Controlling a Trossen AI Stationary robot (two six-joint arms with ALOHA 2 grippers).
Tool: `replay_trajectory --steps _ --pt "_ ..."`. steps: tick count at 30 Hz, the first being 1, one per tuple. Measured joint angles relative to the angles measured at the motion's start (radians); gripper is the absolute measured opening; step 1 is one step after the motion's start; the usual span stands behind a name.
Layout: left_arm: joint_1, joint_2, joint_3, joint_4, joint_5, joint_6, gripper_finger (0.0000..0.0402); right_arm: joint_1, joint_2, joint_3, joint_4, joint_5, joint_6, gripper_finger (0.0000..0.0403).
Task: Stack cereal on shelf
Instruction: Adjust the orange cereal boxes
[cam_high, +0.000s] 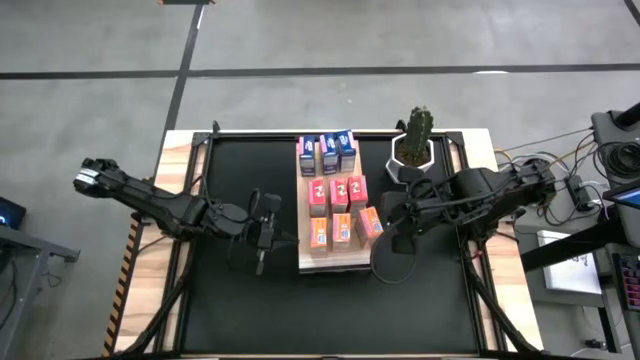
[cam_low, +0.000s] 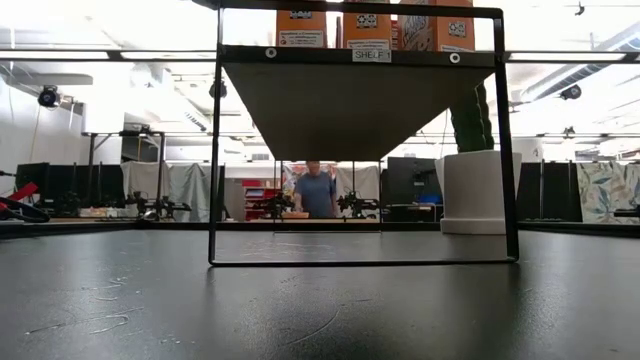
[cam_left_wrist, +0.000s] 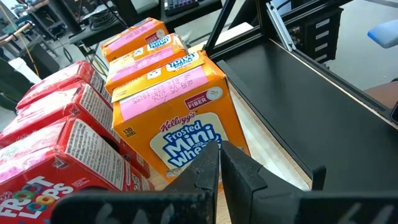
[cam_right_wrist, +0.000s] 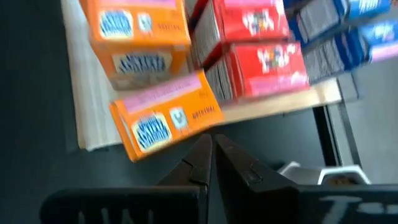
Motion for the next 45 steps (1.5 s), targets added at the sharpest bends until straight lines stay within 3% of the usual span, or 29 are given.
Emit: replay_trajectory --steps 11,17,45 --pt "0.0 0.0 0.0 0.007 0.0 0.0 0.0 0.0 -0.136 -0.313 0.182 0.001 0.048 0.0012" --pt "0.0 0.0 0.0 0.011 0.0 0.001 0.0 0.0 -0.168 -0.419 0.292 0.0 0.031 0.0012" --pt "0.0 0.0 0.0 0.018 0.0 0.018 0.0 0.0 -0.105 -0.452 0.393 -0.061 0.009 0.0012"
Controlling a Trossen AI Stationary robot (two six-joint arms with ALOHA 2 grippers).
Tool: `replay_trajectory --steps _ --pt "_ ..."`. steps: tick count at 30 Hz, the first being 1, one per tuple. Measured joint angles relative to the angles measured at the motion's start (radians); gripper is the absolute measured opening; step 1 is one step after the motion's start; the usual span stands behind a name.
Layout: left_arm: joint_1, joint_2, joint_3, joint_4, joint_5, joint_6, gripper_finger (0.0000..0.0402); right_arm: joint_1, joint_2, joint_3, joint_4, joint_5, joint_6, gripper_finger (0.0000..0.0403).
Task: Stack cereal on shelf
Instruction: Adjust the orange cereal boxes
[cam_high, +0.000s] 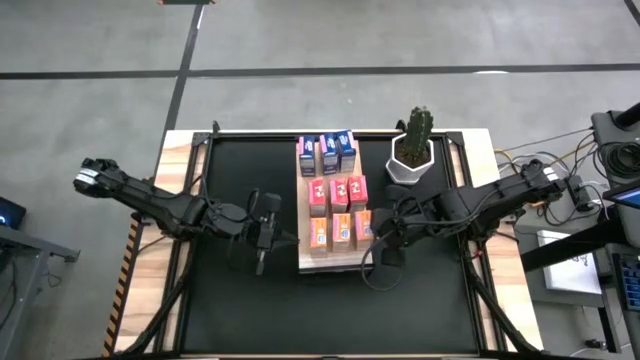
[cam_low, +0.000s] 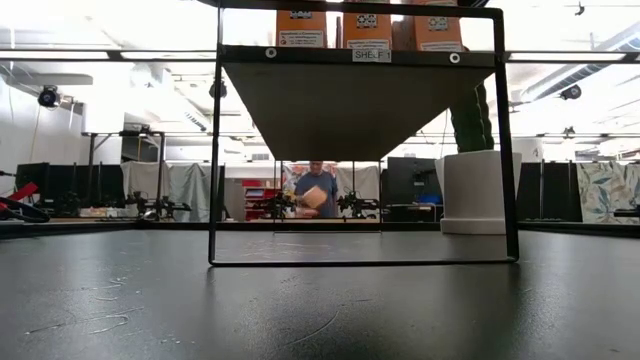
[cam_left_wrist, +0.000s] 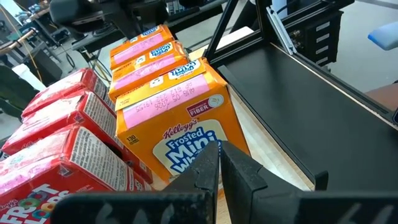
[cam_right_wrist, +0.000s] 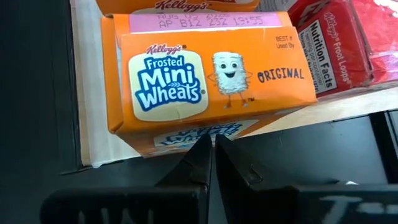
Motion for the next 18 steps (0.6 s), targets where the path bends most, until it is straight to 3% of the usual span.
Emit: replay_trajectory --steps 18 --pt "0.0 0.0 0.0 0.0 0.0 0.0 0.0 0.0 0.005 0.0 0.002 0.007 -0.006 0.0012"
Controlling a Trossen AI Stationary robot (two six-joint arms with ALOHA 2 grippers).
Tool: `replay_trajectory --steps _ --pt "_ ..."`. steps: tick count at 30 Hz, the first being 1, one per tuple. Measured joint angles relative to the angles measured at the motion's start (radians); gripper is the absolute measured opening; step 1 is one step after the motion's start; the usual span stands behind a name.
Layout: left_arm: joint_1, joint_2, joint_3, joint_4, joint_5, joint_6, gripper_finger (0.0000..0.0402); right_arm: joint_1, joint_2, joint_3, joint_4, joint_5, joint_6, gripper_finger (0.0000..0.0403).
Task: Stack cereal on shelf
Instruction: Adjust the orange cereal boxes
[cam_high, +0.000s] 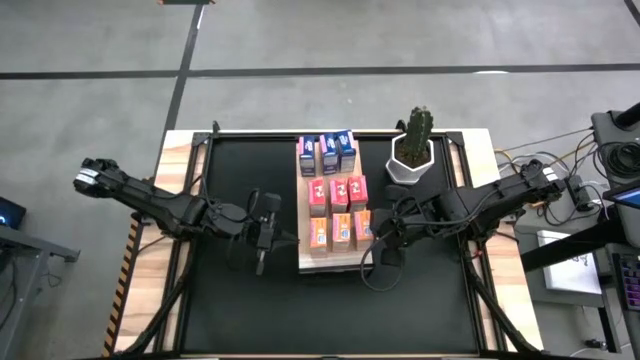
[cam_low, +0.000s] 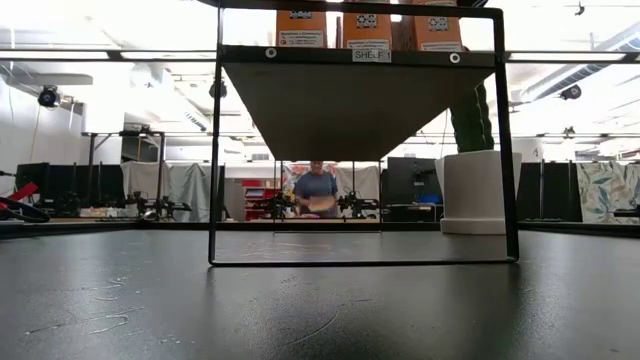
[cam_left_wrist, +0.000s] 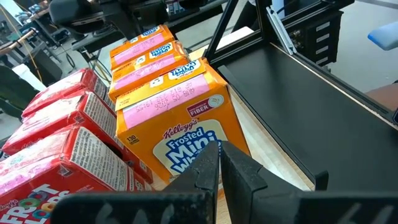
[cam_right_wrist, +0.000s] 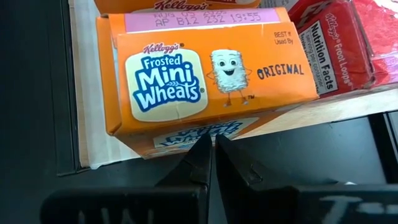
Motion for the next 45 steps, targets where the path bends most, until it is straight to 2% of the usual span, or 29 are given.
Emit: replay_trajectory --steps 14,23,34,45 --pt "0.0 0.0 0.0 0.0 0.0 0.007 0.0 0.0 0.0 -0.002 -0.002 -0.044 0.04 0.0012" --pt "0.0 0.0 0.0 0.0 0.0 0.007 0.0 0.0 0.0 -0.003 -0.001 -0.006 0.016 0.0012" --pt "0.0 0.0 0.0 0.0 0.0 0.01 0.0 0.0 0.0 -0.066 0.007 0.001 0.041 0.0012" --pt "0.0 0.0 0.0 0.008 0.0 0.011 0.0 0.0 0.0 -0.071 0.059 0.001 0.005 0.0012"
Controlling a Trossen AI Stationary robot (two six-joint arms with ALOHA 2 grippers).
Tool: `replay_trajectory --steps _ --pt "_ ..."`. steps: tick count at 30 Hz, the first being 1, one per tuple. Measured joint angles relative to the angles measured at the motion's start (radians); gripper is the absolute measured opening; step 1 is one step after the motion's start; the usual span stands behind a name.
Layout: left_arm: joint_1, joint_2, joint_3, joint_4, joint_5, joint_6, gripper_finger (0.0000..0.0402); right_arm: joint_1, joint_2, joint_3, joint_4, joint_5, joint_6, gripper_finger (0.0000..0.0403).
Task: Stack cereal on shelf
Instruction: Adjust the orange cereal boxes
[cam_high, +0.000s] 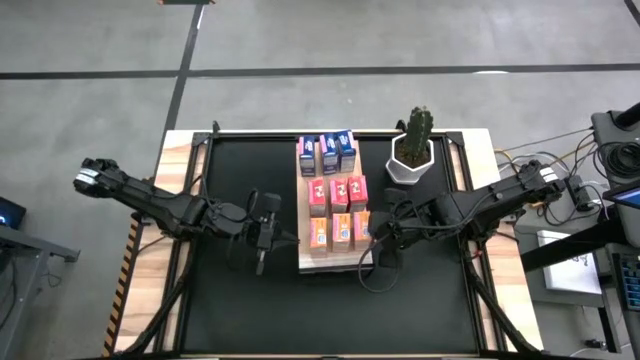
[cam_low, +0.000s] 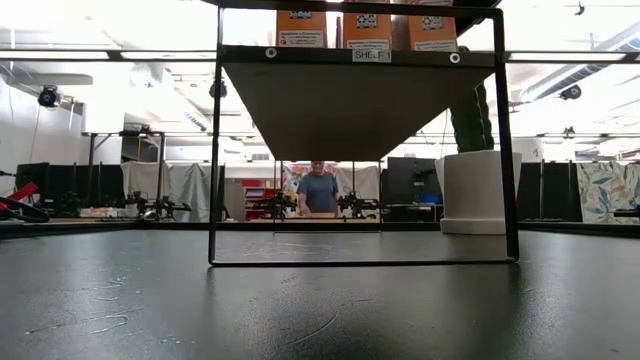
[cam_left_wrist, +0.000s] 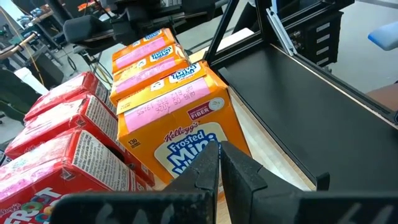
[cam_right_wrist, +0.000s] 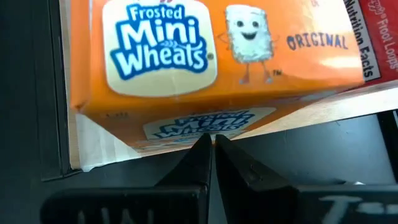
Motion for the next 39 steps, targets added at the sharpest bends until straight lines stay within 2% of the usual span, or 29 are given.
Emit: replay_trajectory --steps 16,39 --pt "0.0 0.0 0.0 0.0 0.0 0.0 0.0 0.0 0.0 0.0 -0.001 -0.034 0.046 0.0012" --pt "0.0 0.0 0.0 -0.001 0.0 0.0 0.0 0.0 0.0 0.0 -0.011 -0.025 0.024 0.0012"
